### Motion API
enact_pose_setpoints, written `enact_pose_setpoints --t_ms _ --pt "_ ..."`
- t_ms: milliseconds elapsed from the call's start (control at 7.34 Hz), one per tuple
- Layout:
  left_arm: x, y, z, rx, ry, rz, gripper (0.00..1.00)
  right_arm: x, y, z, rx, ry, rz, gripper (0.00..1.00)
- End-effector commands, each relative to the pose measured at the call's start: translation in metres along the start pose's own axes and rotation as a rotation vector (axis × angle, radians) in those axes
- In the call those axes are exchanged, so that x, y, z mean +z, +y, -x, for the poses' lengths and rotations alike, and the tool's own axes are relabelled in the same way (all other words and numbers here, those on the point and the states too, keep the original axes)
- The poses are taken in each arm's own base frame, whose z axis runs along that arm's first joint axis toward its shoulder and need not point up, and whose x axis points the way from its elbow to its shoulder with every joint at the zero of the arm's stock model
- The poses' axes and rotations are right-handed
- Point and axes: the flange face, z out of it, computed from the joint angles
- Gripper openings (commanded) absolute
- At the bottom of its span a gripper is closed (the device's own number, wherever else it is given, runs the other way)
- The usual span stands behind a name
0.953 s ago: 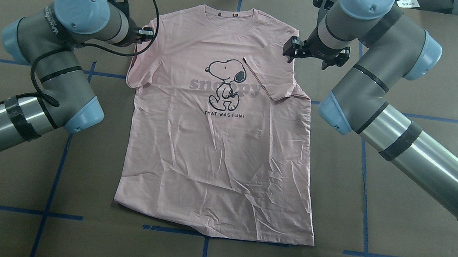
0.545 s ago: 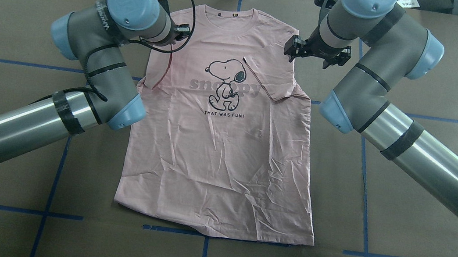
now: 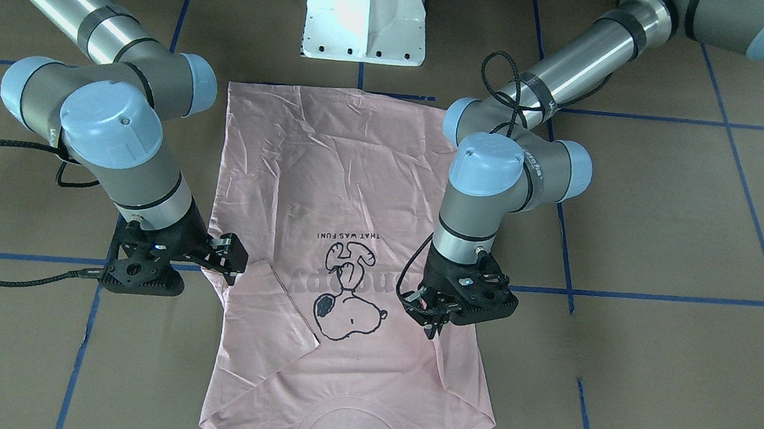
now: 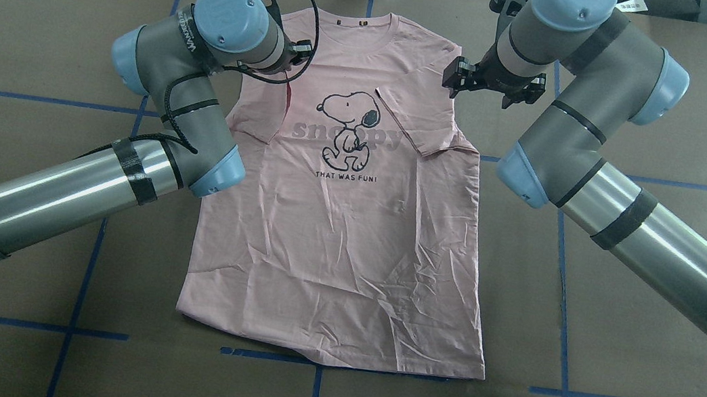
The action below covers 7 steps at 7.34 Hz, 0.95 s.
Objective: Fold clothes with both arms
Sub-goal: 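Fold the sleeve inward over the shirt body with the left gripper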
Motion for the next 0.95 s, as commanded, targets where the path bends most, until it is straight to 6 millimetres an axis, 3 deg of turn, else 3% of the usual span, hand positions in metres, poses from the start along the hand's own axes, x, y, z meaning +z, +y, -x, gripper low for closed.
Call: enact_pose_setpoints --t_ms 0,136,272,545,681,817 --pt "-0.016 0.001 -0.009 0.02 0.076 -0.004 1.0 -0.003 0.002 0.006 -0.001 -0.004 0.001 1.0" --pt "-0.032 0.012 -0.004 0.042 0.112 0.07 1.0 -0.009 0.005 0.005 -0.003 -0.011 0.001 1.0" --pt "-0.057 0.021 0.014 0.05 0.155 0.11 1.0 -0.008 0.013 -0.011 0.015 0.015 0.002 1.0" --pt "-0.098 0.038 0.073 0.137 0.198 0.157 1.0 -0.028 0.036 -0.037 0.019 -0.003 0.002 1.0" --pt "-0.121 0.046 0.102 0.145 0.165 0.168 1.0 -0.045 0.063 -0.056 0.028 0.011 0.028 1.0" --pt "-0.146 0.052 0.113 0.135 0.121 0.18 1.0 -0.061 0.095 -0.065 0.033 0.035 0.065 1.0"
